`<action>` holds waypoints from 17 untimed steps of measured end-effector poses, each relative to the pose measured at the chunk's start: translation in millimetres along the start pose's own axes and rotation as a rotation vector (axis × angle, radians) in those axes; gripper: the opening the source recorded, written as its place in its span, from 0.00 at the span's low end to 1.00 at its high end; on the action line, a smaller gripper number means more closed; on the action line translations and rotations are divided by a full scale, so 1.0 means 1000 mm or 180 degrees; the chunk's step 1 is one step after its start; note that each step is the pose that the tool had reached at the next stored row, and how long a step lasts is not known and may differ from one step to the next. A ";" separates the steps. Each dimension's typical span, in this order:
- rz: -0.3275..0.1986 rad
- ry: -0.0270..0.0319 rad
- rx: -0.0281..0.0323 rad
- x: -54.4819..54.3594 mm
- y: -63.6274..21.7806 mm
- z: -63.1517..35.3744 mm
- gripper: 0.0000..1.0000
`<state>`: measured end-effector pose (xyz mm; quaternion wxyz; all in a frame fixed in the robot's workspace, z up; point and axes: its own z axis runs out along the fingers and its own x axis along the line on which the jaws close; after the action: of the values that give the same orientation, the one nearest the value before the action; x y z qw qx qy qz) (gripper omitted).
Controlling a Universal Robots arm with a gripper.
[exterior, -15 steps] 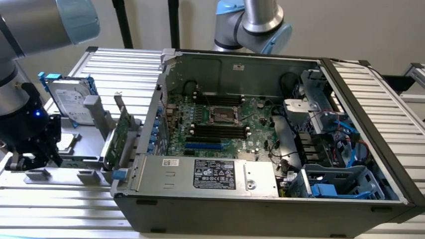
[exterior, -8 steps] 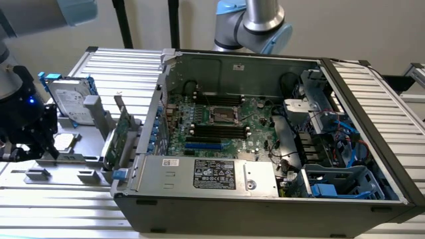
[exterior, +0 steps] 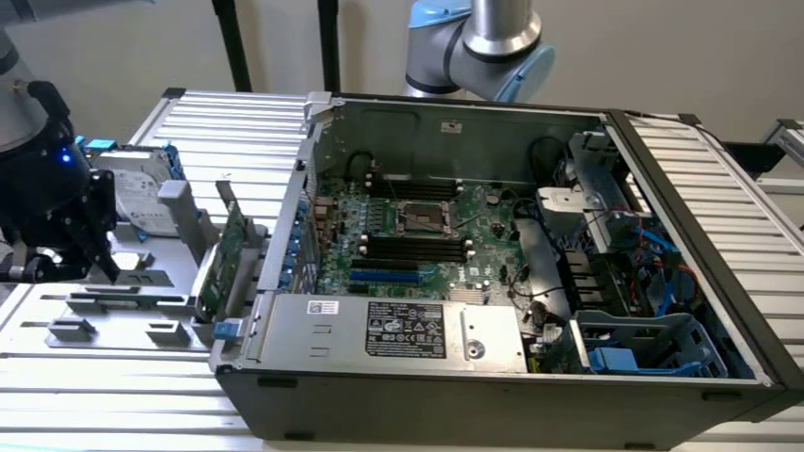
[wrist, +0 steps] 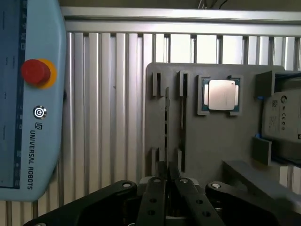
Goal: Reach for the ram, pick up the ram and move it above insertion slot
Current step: 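Pick up the ram and move it above insertion slot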
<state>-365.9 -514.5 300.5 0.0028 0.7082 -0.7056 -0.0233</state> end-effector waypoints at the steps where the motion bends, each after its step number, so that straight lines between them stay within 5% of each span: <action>1: -0.0005 -0.0009 0.0000 0.000 -0.0027 -0.0037 0.13; 17: -0.0077 -0.0152 -0.0001 -0.001 -0.0479 -0.0654 0.13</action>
<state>-315.7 -514.8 364.1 -0.0142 0.7159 -0.6969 -0.0404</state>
